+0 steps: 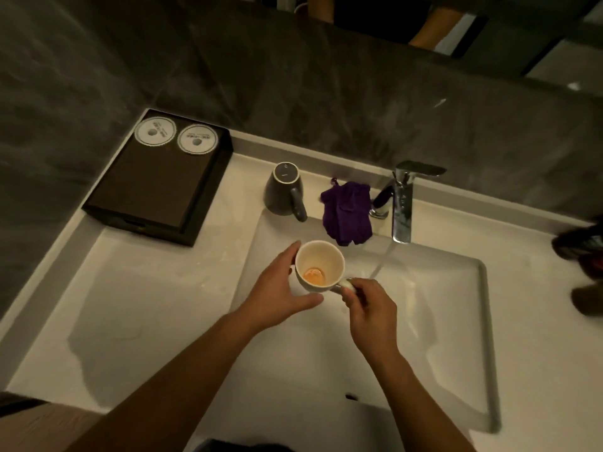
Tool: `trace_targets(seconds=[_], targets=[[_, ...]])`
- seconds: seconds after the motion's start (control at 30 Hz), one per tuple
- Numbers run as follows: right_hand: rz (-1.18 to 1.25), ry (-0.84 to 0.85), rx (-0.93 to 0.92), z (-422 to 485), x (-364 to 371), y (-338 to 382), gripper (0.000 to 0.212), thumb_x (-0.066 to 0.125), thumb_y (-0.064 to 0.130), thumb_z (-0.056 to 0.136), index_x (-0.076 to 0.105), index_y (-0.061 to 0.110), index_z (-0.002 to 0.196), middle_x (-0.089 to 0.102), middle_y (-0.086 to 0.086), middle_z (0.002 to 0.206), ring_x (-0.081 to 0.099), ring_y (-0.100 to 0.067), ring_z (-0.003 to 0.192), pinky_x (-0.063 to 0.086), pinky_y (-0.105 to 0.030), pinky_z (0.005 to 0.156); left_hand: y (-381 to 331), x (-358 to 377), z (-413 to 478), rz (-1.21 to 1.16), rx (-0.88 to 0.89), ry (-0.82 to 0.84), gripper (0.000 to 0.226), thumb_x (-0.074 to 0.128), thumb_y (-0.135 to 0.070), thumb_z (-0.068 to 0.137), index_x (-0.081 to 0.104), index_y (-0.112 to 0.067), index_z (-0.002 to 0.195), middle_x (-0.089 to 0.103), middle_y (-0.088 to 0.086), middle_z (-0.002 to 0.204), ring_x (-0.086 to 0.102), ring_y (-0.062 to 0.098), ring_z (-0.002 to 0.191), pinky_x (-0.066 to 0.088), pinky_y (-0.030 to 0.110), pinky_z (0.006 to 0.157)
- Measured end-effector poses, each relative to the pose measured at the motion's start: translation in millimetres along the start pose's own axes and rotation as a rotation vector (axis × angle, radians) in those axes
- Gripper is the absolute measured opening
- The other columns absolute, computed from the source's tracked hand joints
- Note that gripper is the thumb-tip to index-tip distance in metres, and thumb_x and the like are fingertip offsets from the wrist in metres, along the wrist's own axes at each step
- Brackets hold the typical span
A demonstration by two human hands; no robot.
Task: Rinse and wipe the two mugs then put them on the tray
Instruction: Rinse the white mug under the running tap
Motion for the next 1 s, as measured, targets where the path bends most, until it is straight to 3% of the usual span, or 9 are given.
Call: trace_targets(seconds=[0.07,0.17,0.23,0.37,0.43,0.57,0.77,1.0], targets=[[-0.021,-0.009,0.051,-7,-23,-24,0.005,0.068,0.025,0.096,0.070,0.021,0.099,0.068,0.010,0.089,0.065,-0.006,0.081,0.056,-0.028,0.071,-21,22,12,0.000,0.074,0.095,0.084,0.093,-0.033,0.074,0.043,-0.039,0.141,0.055,-0.007,0.145,0.053,0.006,0.122,0.050,0.022,0.100],[-0.005,-0.041,0.136,-6,-57,-58,0.004,0.070,0.020,0.094,0.068,0.024,0.094,0.070,0.006,0.083,0.068,-0.012,0.076,0.057,-0.039,0.070,-47,58,32,0.012,0.137,0.182,0.083,0.096,-0.034,0.068,0.054,-0.031,0.139,0.060,-0.006,0.138,0.058,0.014,0.120,0.054,0.043,0.104],[0.031,-0.059,0.167,3,-71,-74,0.006,0.071,0.018,0.094,0.069,0.023,0.091,0.070,0.002,0.082,0.068,-0.016,0.075,0.058,-0.041,0.071,-59,77,47,0.024,0.162,0.203,0.085,0.095,-0.034,0.066,0.054,-0.028,0.140,0.061,-0.004,0.137,0.058,0.017,0.119,0.053,0.046,0.103],[0.180,-0.026,0.254,19,-69,-90,0.003,0.073,0.019,0.093,0.070,0.017,0.092,0.070,-0.009,0.091,0.071,-0.023,0.075,0.060,-0.047,0.076,-57,88,63,0.016,0.158,0.171,0.084,0.095,-0.032,0.067,0.054,-0.029,0.139,0.065,-0.006,0.129,0.062,0.017,0.113,0.055,0.042,0.099],[0.171,0.015,0.224,17,-70,-95,0.010,0.072,0.023,0.093,0.071,0.013,0.096,0.071,-0.008,0.091,0.071,-0.020,0.075,0.061,-0.043,0.075,-51,92,59,-0.004,0.145,0.151,0.083,0.096,-0.030,0.067,0.054,-0.031,0.139,0.064,-0.009,0.129,0.061,0.015,0.114,0.054,0.037,0.098],[0.163,-0.009,0.242,21,-87,-105,0.011,0.072,0.022,0.093,0.072,0.013,0.100,0.072,-0.006,0.092,0.072,-0.018,0.074,0.062,-0.042,0.075,-57,110,55,-0.071,0.111,0.121,0.079,0.096,-0.030,0.066,0.056,-0.030,0.133,0.065,-0.009,0.125,0.063,0.013,0.110,0.057,0.040,0.096],[0.168,0.064,0.252,32,-77,-98,0.013,0.071,0.026,0.094,0.072,0.016,0.101,0.074,-0.004,0.093,0.073,-0.013,0.075,0.062,-0.039,0.076,-51,96,65,-0.058,0.066,0.108,0.090,0.098,-0.031,0.064,0.052,-0.028,0.141,0.062,-0.010,0.127,0.062,0.014,0.115,0.055,0.035,0.096],[0.189,0.099,0.253,48,-81,-99,0.009,0.070,0.021,0.094,0.073,0.016,0.102,0.074,-0.004,0.095,0.073,-0.017,0.077,0.063,-0.042,0.077,-53,103,64,-0.118,0.039,0.014,0.087,0.098,-0.028,0.063,0.052,-0.030,0.137,0.062,-0.009,0.127,0.061,0.013,0.112,0.053,0.031,0.091]])
Point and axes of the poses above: each hand's wrist, its own z-axis towards the middle knuckle, its own x-axis out of the palm, y = z × x, the point moved 3 cm from there along z, towards the middle knuckle
